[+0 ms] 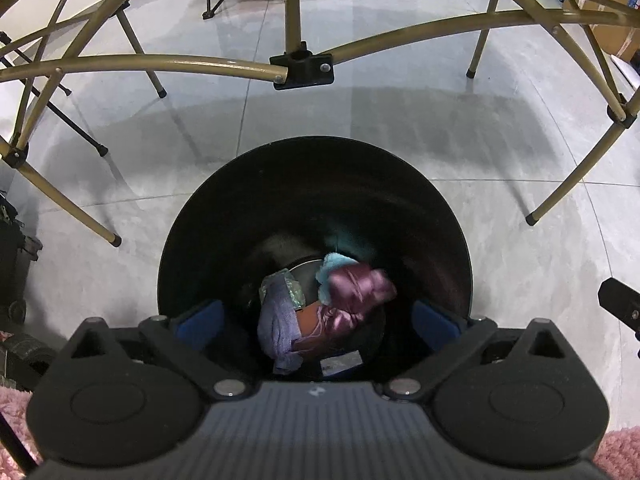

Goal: Collect trash
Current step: 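Raise both tools back toward the table items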

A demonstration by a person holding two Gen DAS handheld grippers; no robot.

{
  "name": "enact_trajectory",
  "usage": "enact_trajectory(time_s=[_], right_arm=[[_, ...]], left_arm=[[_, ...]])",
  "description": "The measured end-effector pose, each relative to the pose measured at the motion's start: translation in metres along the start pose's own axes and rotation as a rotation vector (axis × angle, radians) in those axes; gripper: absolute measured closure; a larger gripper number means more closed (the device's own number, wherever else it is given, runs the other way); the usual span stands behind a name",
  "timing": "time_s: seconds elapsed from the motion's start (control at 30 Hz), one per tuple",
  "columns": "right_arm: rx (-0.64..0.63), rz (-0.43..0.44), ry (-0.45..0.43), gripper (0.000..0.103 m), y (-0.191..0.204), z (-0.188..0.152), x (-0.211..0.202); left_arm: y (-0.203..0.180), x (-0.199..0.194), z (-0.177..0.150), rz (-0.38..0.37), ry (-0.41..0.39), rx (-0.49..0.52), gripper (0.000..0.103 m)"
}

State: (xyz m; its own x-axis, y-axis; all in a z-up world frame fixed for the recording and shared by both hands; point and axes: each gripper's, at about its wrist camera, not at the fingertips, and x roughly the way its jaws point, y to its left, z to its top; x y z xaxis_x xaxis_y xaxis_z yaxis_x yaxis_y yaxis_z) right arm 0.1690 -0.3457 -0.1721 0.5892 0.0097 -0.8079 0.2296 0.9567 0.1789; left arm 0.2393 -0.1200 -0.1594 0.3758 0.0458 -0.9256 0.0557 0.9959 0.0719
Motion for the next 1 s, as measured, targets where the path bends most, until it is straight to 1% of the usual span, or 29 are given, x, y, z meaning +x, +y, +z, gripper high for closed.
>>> enact_trajectory(time_s=[0.13,0.33,0.53,0.77,1.0], right_arm=[[0.000,0.004,-0.003,0.000,0.001,0.001,-0.002],[0.002,0.004,-0.009,0.000,0.001,0.000,-0.004],[-0.007,0.005,-0.025,0.000,0.005,0.000,-0.008],[-0.031,0.016,-0.042,0.000,0.016,0.000,-0.016],[-0.065,0.040,-0.094,0.000,0.036,0.004,-0.034]], left_arm=[[0.002,-0.003,-0.001,0.016,-0.019,-0.003,0.000],[0.010,-0.012,-0.001,-0.001,-0.045,-0.025,0.000],[0.020,-0.021,-0.004,-0.003,-0.074,-0.036,0.000],[0.036,-0.040,-0.008,-0.003,-0.136,-0.056,0.000],[0.055,-0.067,-0.013,-0.005,-0.226,-0.094,0.000]])
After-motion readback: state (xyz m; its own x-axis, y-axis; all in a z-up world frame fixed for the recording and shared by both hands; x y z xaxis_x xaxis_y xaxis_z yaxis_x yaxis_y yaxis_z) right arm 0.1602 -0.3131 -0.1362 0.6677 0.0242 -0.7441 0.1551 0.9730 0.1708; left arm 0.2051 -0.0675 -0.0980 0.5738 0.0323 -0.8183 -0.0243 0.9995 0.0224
